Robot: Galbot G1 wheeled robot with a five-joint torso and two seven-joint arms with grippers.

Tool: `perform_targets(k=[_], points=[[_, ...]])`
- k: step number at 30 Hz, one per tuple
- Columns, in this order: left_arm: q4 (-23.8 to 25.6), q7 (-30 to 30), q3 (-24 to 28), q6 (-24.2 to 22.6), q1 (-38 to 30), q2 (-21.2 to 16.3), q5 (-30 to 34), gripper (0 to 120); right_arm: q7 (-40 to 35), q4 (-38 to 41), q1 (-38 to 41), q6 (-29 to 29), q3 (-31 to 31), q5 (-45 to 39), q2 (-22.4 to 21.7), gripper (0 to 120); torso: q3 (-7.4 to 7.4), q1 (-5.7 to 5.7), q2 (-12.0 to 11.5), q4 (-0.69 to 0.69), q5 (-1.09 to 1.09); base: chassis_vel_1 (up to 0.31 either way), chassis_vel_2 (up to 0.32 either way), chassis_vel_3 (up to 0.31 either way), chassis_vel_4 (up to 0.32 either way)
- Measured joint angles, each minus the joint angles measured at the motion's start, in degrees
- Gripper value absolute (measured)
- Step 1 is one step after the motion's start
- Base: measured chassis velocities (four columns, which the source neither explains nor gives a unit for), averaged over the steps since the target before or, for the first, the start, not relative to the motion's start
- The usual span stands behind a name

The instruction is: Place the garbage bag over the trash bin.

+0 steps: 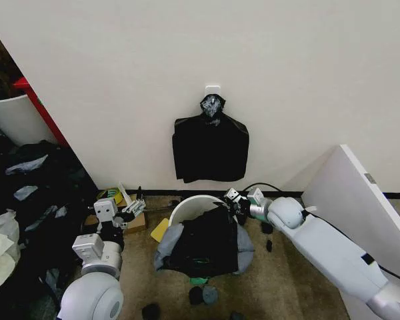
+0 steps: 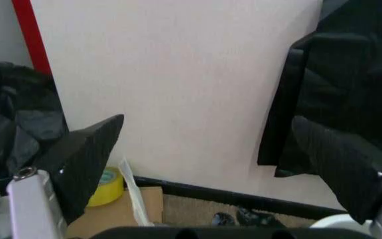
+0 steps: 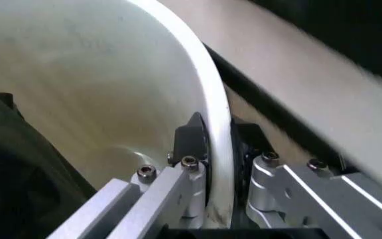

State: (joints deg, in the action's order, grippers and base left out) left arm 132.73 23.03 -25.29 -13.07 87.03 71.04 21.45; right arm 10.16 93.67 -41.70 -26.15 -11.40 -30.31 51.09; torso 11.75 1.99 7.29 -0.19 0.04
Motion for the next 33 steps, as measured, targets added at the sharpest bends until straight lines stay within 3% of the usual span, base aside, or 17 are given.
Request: perform_targets(k=[2, 5, 6, 10, 12, 19, 33], points=[[0.12, 0.19, -0.07, 0.0, 0.1, -0.12, 0.03, 100, -10.94, 4.86, -3.21, -2.42, -0.1, -7.43, -1.37, 3, 0.0, -0.01, 0.0, 0.0, 0.01, 0.0, 0.0, 0.0, 0.0], [0.4, 0.37, -0.05, -0.02, 0.18, -0.19, 0.04, 100, -26.81, 11.29, -8.55, -1.45, 0.42, -19.12, -2.38, 3, 0.0, -0.01, 0.0, 0.01, 0.0, 0.0, 0.0, 0.0, 0.0], [0.4, 0.37, -0.05, -0.02, 0.18, -0.19, 0.04, 100, -26.81, 11.29, -8.55, -1.45, 0.42, -19.12, -2.38, 3, 0.0, -0.01, 0.0, 0.01, 0.0, 0.0, 0.0, 0.0, 0.0], [1.18, 0.44, 0.39, -0.06, 0.31, 0.04, 0.04, 100, -42.65, 17.6, -15.88, 5.76, 2.99, -29.17, -0.54, 3, 0.0, -0.01, 0.0, 0.01, 0.0, 0.0, 0.0, 0.0, 0.0], [1.5, 0.52, 0.51, -0.07, 0.47, 0.06, 0.04, 100, -46.83, 19.74, -19.52, 10.61, 4.64, -30.06, 1.16, 3, 0.0, -0.01, 0.0, 0.01, -0.01, 0.0, 0.0, 0.0, 0.0], [2.56, 0.73, 0.56, -0.07, 0.88, 0.05, -0.02, 100, -58.89, 23.68, -27.04, 17.33, 8.07, -29.93, 8.74, 2, 0.0, -0.01, 0.0, 0.0, -0.01, 0.0, 0.0, 0.0, 0.0], [3.73, 1.67, -0.69, 0.02, 1.8, -0.78, 0.28, 100, -70.13, 22.36, -32.4, 26.77, 7.25, -24.11, 21.27, 2, 0.0, 0.0, 0.0, 0.0, -0.01, 0.0, 0.0, 0.0, 0.0]])
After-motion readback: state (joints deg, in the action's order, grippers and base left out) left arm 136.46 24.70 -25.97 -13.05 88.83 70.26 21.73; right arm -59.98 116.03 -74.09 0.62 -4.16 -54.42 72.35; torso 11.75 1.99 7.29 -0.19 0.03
